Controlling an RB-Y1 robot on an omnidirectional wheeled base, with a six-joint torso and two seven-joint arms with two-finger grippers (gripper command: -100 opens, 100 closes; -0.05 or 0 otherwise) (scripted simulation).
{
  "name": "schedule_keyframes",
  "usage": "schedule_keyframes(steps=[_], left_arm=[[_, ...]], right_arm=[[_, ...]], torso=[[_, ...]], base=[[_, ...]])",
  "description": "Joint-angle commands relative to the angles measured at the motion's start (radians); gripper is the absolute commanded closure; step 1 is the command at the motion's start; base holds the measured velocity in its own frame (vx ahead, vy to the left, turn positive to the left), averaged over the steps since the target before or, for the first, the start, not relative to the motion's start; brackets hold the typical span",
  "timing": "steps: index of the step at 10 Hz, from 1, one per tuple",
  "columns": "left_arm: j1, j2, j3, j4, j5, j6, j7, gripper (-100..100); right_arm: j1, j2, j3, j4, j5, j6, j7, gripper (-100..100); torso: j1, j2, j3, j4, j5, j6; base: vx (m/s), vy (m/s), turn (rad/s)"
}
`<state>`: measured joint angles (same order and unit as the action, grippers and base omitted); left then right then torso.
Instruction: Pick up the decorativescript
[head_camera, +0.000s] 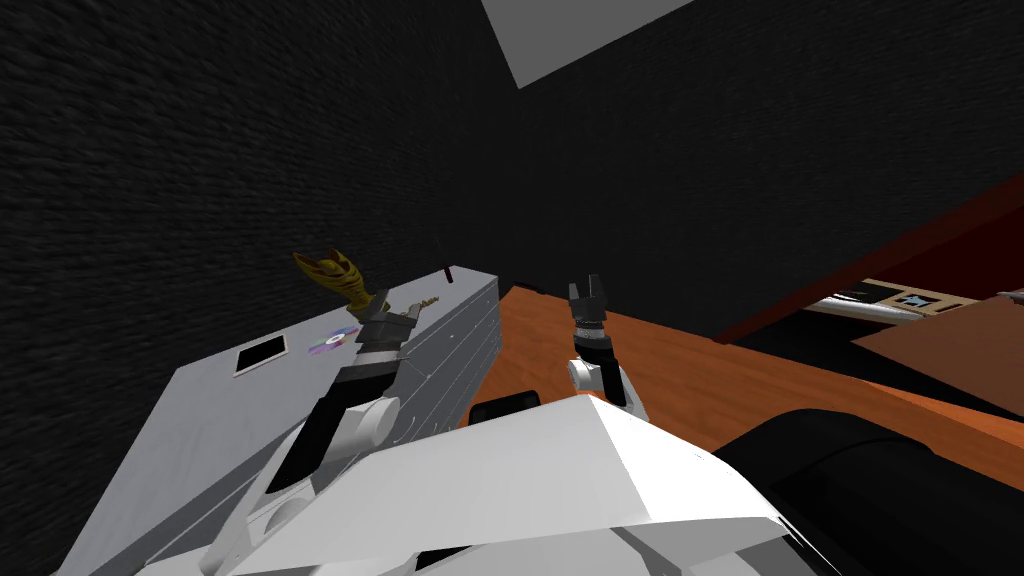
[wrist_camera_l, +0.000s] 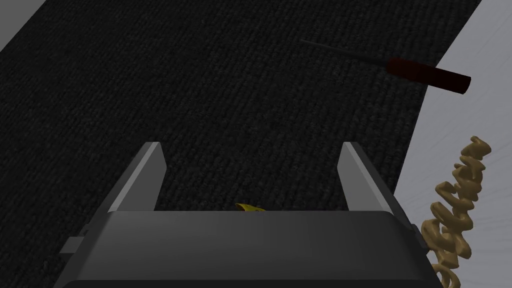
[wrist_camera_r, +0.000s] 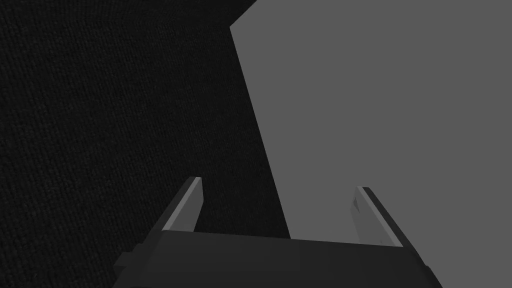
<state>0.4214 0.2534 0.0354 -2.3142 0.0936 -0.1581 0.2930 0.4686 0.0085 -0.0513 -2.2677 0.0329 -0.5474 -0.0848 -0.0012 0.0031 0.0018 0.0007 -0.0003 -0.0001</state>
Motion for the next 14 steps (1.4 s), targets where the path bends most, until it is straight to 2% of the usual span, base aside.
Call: schedule_keyframes(steps=[1,2,3,4,5,6,7,8,9,10,11,12,13,14], left_arm=[[-0.013,0.041,0.019,-0.002,0.037,0.050,0.033,-100],[-0.013,0.041,0.019,-0.002,0.037,0.063,0.033,-100],[-0.026,0.075,0.034,-0.006,0.069,0.101,0.061,-100],[-0.026,0.075,0.034,-0.006,0.069,0.114,0.061,-100],[-0.039,0.109,0.050,-0.010,0.103,0.147,0.090,-100],[-0.039,0.109,0.050,-0.010,0.103,0.166,0.090,-100],[-0.052,0.144,0.066,-0.014,0.138,0.198,0.120,-100],[-0.052,0.144,0.066,-0.014,0.138,0.221,0.120,-100],[-0.066,0.179,0.083,-0.018,0.175,0.252,0.152,-100],[-0.066,0.179,0.083,-0.018,0.175,0.277,0.152,-100],[-0.079,0.214,0.100,-0.022,0.212,0.305,0.184,-100],[-0.079,0.214,0.100,-0.022,0.212,0.334,0.184,-100],[-0.092,0.248,0.118,-0.024,0.250,0.363,0.218,-100],[-0.092,0.248,0.118,-0.024,0.250,0.391,0.218,-100]], right_arm=[[0.000,0.000,0.000,0.000,0.000,0.000,0.000,0],[0.000,0.000,0.000,0.000,0.000,0.000,0.000,0],[0.000,0.000,0.000,0.000,0.000,0.000,0.000,0],[0.000,0.000,0.000,0.000,0.000,0.000,0.000,0],[0.000,0.000,0.000,0.000,0.000,0.000,0.000,0],[0.000,0.000,0.000,0.000,0.000,0.000,0.000,0],[0.000,0.000,0.000,0.000,0.000,0.000,0.000,0],[0.000,0.000,0.000,0.000,0.000,0.000,0.000,0],[0.000,0.000,0.000,0.000,0.000,0.000,0.000,0],[0.000,0.000,0.000,0.000,0.000,0.000,0.000,0],[0.000,0.000,0.000,0.000,0.000,0.000,0.000,0],[0.000,0.000,0.000,0.000,0.000,0.000,0.000,0],[0.000,0.000,0.000,0.000,0.000,0.000,0.000,0],[0.000,0.000,0.000,0.000,0.000,0.000,0.000,0]], torso=[[0.000,0.000,0.000,0.000,0.000,0.000],[0.000,0.000,0.000,0.000,0.000,0.000],[0.000,-0.001,0.000,0.000,0.000,0.000],[0.000,0.000,0.000,0.000,0.000,0.000],[0.000,-0.001,0.000,0.000,0.000,0.000],[0.000,-0.001,0.000,0.000,0.000,0.000],[0.000,0.000,0.000,0.000,0.000,0.000],[0.000,0.000,0.000,0.000,0.000,0.000],[0.000,0.000,0.000,0.000,0.000,0.000],[0.000,0.001,0.000,0.000,0.000,0.000],[0.000,0.000,0.000,0.000,0.000,0.000],[0.000,0.000,0.000,0.000,0.000,0.000],[0.000,0.000,0.000,0.000,0.000,0.000],[0.000,-0.001,0.000,0.000,0.000,0.000]], base=[[-0.046,-0.023,-0.076],[-0.035,-0.016,-0.051],[-0.040,-0.027,-0.120],[-0.034,-0.021,-0.047],[-0.038,-0.020,-0.110],[-0.043,-0.022,-0.059],[-0.044,-0.031,-0.092],[-0.039,-0.020,-0.069],[-0.058,-0.030,-0.114],[-0.042,-0.026,-0.057],[-0.044,-0.028,-0.109],[-0.037,-0.020,-0.062],[-0.033,-0.030,-0.138],[-0.030,-0.021,-0.060]])
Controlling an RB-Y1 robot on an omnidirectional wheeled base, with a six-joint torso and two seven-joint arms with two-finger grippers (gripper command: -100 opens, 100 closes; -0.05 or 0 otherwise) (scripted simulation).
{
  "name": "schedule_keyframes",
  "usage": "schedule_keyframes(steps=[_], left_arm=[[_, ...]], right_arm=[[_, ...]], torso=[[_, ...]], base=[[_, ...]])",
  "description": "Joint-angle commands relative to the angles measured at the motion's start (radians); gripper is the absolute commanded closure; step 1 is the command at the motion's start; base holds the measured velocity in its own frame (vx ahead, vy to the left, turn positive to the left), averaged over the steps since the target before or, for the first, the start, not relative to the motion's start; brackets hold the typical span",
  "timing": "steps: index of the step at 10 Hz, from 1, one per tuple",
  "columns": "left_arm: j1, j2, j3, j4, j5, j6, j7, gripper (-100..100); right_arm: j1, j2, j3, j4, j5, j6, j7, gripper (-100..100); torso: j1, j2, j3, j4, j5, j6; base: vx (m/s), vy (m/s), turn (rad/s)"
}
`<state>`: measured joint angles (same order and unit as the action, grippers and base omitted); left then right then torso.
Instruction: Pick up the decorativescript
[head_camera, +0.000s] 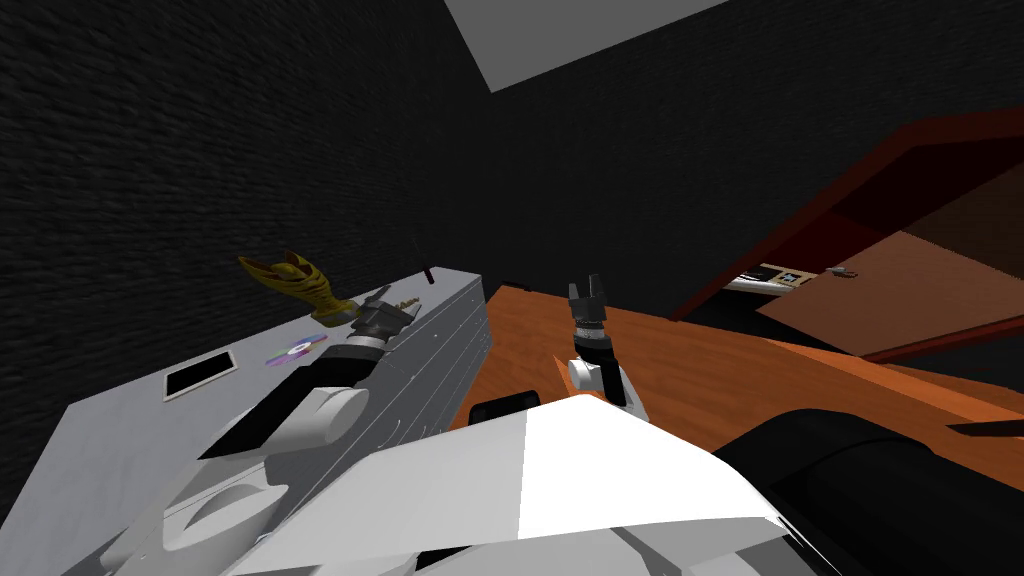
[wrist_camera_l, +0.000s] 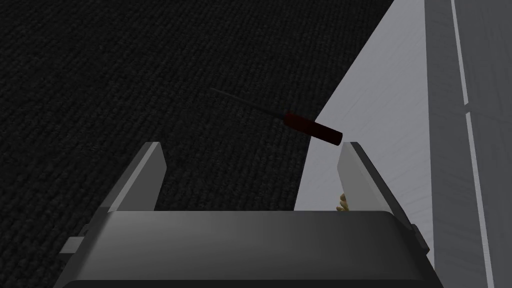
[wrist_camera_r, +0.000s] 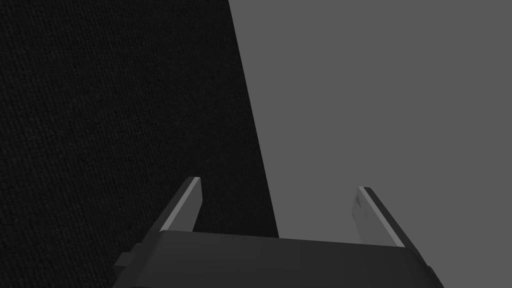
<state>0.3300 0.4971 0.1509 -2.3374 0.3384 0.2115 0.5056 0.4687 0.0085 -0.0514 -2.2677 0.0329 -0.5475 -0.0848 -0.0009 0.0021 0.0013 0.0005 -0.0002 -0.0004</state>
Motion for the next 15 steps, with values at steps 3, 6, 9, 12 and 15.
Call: schedule_keyframes(steps=[3,6,9,12,15], left_arm=[[-0.026,0.073,0.039,-0.003,0.083,0.107,0.075,-100],[-0.038,0.107,0.058,-0.001,0.123,0.191,0.111,-100],[-0.059,0.173,0.097,0.007,0.203,0.282,0.185,-100],[-0.069,0.205,0.117,0.014,0.243,0.370,0.223,-100],[-0.078,0.237,0.136,0.023,0.283,0.435,0.261,-100]], right_arm=[[0.000,0.000,0.000,0.000,0.000,0.000,0.000,0],[0.000,0.000,0.000,0.000,0.000,0.000,0.000,0],[0.000,0.000,0.000,0.000,0.000,0.000,0.000,0],[0.000,0.000,0.000,0.000,0.000,0.000,0.000,0],[0.000,0.000,0.000,0.000,0.000,0.000,0.000,0]], torso=[[0.001,0.000,0.000,0.000,0.000,0.000],[0.001,0.000,0.000,0.000,0.000,0.000],[0.002,-0.001,0.000,0.000,0.001,0.000],[0.003,-0.001,-0.001,0.000,0.001,0.000],[0.003,-0.002,-0.001,0.000,0.001,0.000]], base=[[-0.034,-0.015,-0.103],[-0.028,-0.006,-0.080],[-0.020,0.004,-0.101],[-0.012,0.015,-0.086],[-0.007,0.020,-0.058]])
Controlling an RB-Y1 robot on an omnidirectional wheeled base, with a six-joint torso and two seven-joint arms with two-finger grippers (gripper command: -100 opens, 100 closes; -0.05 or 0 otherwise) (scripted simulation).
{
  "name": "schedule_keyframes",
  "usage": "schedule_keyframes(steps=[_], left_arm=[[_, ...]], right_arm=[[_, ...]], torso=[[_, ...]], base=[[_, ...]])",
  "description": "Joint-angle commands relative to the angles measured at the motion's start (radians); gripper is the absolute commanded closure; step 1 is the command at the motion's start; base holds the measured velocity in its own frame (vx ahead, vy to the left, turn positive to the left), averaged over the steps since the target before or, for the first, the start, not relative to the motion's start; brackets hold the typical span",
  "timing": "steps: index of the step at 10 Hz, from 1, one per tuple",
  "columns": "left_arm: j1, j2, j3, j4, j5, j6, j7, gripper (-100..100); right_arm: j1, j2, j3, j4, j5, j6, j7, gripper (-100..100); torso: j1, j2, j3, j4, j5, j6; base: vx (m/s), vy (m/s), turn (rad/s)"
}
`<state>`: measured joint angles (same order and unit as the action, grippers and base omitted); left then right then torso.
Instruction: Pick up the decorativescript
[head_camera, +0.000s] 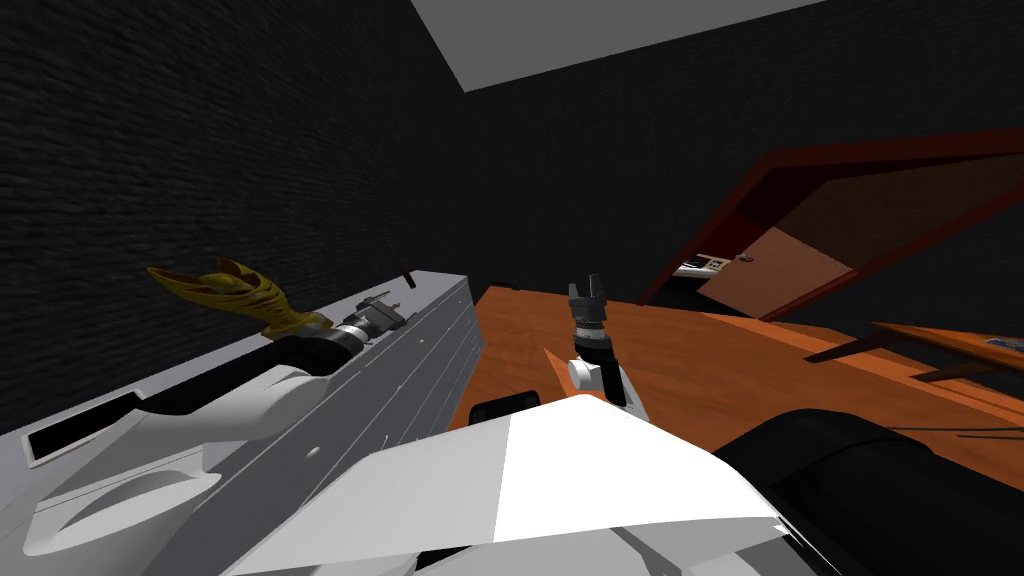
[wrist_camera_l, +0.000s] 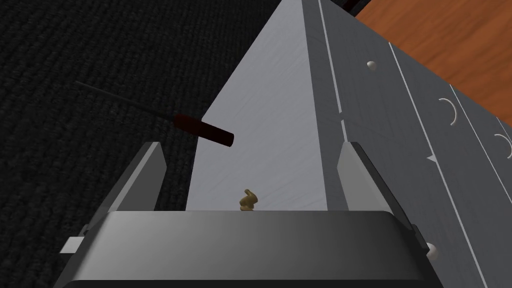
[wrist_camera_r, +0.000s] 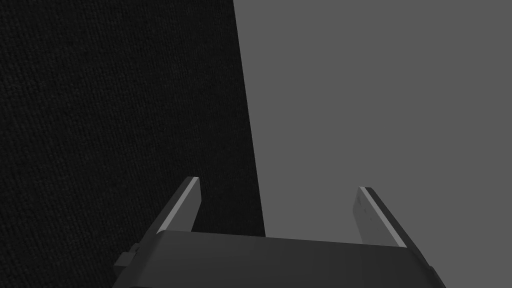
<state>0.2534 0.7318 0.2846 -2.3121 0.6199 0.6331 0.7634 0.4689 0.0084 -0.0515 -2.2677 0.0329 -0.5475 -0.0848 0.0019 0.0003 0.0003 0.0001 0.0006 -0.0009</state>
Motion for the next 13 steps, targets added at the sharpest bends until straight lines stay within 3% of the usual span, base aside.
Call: schedule_keyframes(steps=[1,2,3,4,5,6,7,8,9,10,11,12,13], left_arm=[[-0.009,0.032,0.022,0.009,0.042,0.050,0.041,-100],[-0.009,0.032,0.022,0.009,0.042,0.070,0.041,-100],[-0.015,0.061,0.041,0.021,0.081,0.098,0.079,-100],[-0.015,0.061,0.041,0.021,0.081,0.126,0.079,-100],[-0.021,0.089,0.060,0.035,0.120,0.154,0.117,-100],[-0.021,0.089,0.060,0.035,0.120,0.181,0.117,-100],[-0.026,0.115,0.079,0.051,0.158,0.211,0.154,-100],[-0.026,0.115,0.079,0.051,0.158,0.234,0.154,-100],[-0.030,0.140,0.097,0.068,0.196,0.268,0.191,-100],[-0.030,0.140,0.097,0.068,0.196,0.286,0.191,-100],[-0.033,0.163,0.115,0.085,0.232,0.321,0.228,-100],[-0.033,0.163,0.115,0.085,0.232,0.337,0.228,-100],[-0.036,0.184,0.133,0.103,0.268,0.374,0.264,-100]], right_arm=[[0.000,0.000,0.000,0.000,0.000,0.000,0.000,0],[0.000,0.000,0.000,0.000,0.000,0.000,0.000,0],[0.000,0.000,0.000,0.000,0.000,0.000,0.000,0],[0.000,0.000,0.000,0.000,0.000,0.000,0.000,0],[0.000,0.000,0.000,0.000,0.000,0.000,0.000,0],[0.000,0.000,0.000,0.000,0.000,0.000,0.000,0],[0.000,0.000,0.000,0.000,0.000,0.000,0.000,0],[0.000,0.000,0.000,0.000,0.000,0.000,0.000,0],[0.000,0.000,0.000,0.000,0.000,0.000,0.000,0],[0.000,0.000,0.000,0.000,0.000,0.000,0.000,0],[0.000,0.000,0.000,0.000,0.000,0.000,0.000,0],[0.000,0.000,0.000,0.000,0.000,0.000,0.000,0],[0.000,0.000,0.000,0.000,0.000,0.000,0.000,0]], torso=[[0.000,0.000,0.000,0.000,0.000,0.000],[0.000,0.000,0.000,0.000,0.000,0.001],[0.001,0.000,0.000,0.000,0.000,0.000],[0.001,-0.001,0.000,0.000,0.000,0.000],[0.000,-0.001,0.000,0.000,0.000,0.000],[0.000,-0.001,-0.001,0.000,0.000,0.000],[0.000,-0.001,-0.001,0.000,0.000,0.000],[0.001,-0.002,-0.001,0.000,0.000,0.000],[0.000,-0.001,-0.001,0.000,0.000,0.000],[0.001,-0.002,-0.001,0.000,0.000,0.000],[0.002,-0.002,-0.001,0.000,0.000,0.000],[0.002,-0.002,-0.001,0.000,0.000,0.000],[0.001,-0.001,-0.001,0.000,0.000,0.000]], base=[[-0.002,0.019,-0.107],[-0.001,0.028,-0.083],[0.002,0.038,-0.097],[0.008,0.013,-0.023],[0.012,0.017,-0.071],[0.015,0.021,-0.085],[0.019,0.032,-0.106],[0.009,0.019,-0.038],[0.020,0.034,-0.112],[0.017,0.043,-0.037],[0.021,0.048,-0.077],[0.009,0.025,-0.021],[0.013,0.021,-0.072]])
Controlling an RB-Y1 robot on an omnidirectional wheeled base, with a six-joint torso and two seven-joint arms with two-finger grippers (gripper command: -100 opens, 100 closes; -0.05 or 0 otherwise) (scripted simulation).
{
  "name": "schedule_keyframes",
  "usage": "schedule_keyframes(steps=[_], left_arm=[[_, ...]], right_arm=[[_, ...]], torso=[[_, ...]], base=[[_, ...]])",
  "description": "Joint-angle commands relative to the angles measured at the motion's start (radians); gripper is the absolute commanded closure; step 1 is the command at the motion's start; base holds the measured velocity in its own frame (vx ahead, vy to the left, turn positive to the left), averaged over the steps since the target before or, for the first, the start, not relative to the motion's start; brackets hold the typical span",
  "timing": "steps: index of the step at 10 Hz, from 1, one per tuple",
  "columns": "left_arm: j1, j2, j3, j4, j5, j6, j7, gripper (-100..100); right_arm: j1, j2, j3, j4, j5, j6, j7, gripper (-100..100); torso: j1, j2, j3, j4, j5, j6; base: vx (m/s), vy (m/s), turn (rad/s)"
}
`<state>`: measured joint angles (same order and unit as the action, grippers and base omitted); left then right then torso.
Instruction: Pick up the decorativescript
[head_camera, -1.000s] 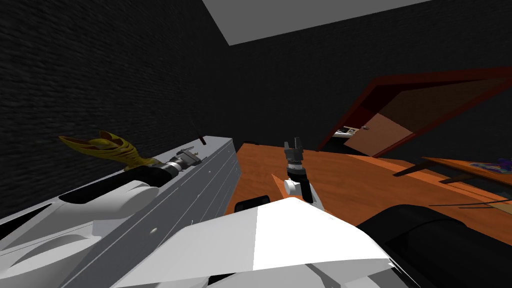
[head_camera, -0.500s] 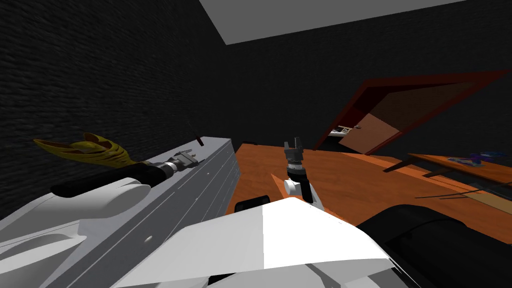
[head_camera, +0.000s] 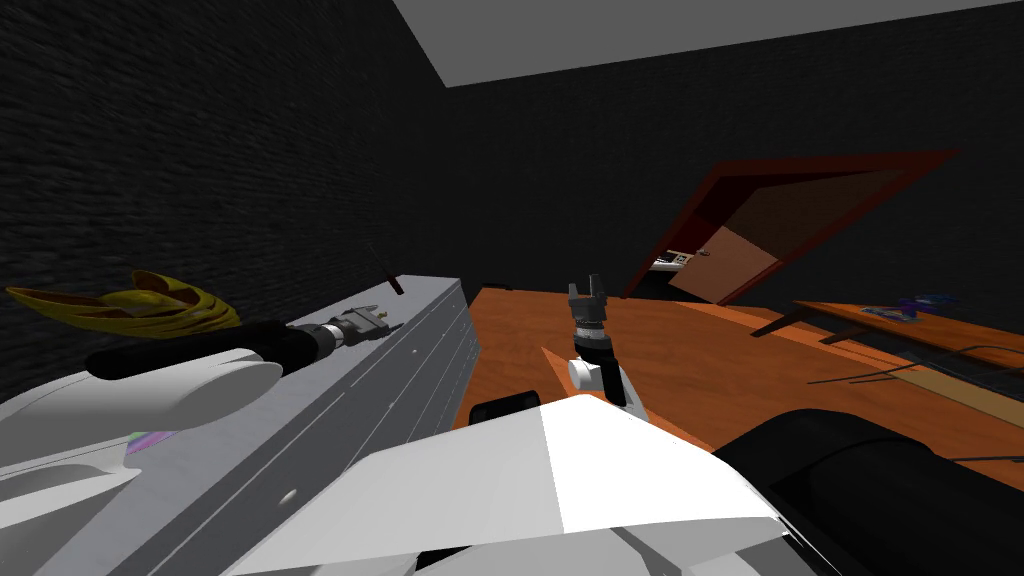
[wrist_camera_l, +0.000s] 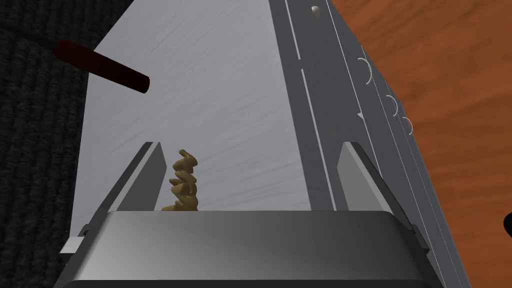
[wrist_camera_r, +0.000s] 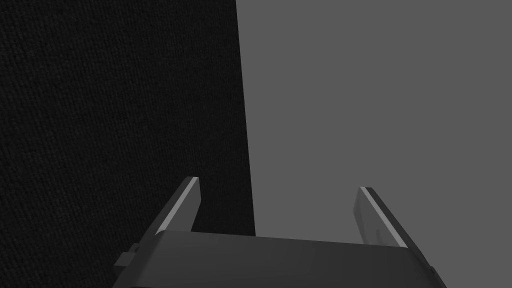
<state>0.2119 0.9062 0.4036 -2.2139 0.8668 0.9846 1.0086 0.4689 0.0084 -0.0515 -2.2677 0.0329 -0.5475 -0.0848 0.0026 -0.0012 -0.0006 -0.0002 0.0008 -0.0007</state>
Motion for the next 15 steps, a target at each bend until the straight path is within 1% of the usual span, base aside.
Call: schedule_keyframes(steps=[1,4,5,6,7,9,15], left_arm=[[0.006,0.010,0.014,0.005,0.021,0.034,0.019,-100],[0.006,0.010,0.014,0.005,0.021,0.034,0.019,-100],[0.004,0.029,0.032,0.023,0.056,0.081,0.054,-100],[0.004,0.029,0.032,0.023,0.056,0.081,0.054,-100],[0.002,0.046,0.049,0.041,0.090,0.122,0.088,-100],[0.002,0.046,0.049,0.041,0.090,0.126,0.088,-100],[0.002,0.046,0.049,0.041,0.090,0.126,0.088,-100]], right_arm=[[0.000,0.000,0.000,0.000,0.000,0.000,0.000,0],[0.000,0.000,0.000,0.000,0.000,0.000,0.000,0],[0.000,0.000,0.000,0.000,0.000,0.000,0.000,0],[0.000,0.000,0.000,0.000,0.000,0.000,0.000,0],[0.000,0.000,0.000,0.000,0.000,0.000,0.000,0],[0.000,0.000,0.000,0.000,0.000,0.000,0.000,0],[0.000,0.000,0.000,0.000,0.000,0.000,0.000,0]], torso=[[0.000,0.000,0.000,0.000,0.000,0.000],[0.000,0.000,0.000,0.000,0.000,0.000],[0.000,0.000,0.000,0.000,0.000,0.000],[0.001,-0.001,0.000,0.000,0.000,0.000],[0.002,0.000,0.000,0.000,0.001,-0.001],[0.001,-0.001,0.000,0.000,0.000,0.000],[-0.002,0.001,0.001,0.000,0.000,0.000]], base=[[0.013,0.035,-0.026],[0.009,0.026,-0.006],[0.027,0.050,-0.141],[0.018,0.055,-0.028],[0.010,0.031,-0.008],[0.014,0.038,-0.048],[0.002,0.005,-0.003]])
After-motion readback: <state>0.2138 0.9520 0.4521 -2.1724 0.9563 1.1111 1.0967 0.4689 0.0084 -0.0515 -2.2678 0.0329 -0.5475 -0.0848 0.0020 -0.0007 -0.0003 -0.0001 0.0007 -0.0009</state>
